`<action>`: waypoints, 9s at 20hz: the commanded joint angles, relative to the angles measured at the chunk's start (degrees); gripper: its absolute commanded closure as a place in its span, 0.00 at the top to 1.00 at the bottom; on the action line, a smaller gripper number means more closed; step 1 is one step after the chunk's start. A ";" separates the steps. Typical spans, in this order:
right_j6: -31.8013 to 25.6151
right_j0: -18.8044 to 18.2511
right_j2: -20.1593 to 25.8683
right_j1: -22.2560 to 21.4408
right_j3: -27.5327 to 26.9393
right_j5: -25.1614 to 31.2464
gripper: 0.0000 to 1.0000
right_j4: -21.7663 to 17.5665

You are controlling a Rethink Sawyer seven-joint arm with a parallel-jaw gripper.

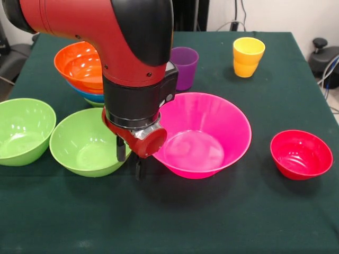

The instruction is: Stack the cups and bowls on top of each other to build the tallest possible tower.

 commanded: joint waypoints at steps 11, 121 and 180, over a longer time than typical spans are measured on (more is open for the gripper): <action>-15.13 -2.67 3.28 -0.90 4.33 3.16 1.00 -5.28; -20.01 -1.03 11.16 2.01 -9.71 11.33 0.00 -5.02; -9.35 -1.30 8.68 -20.58 14.52 7.56 0.00 2.15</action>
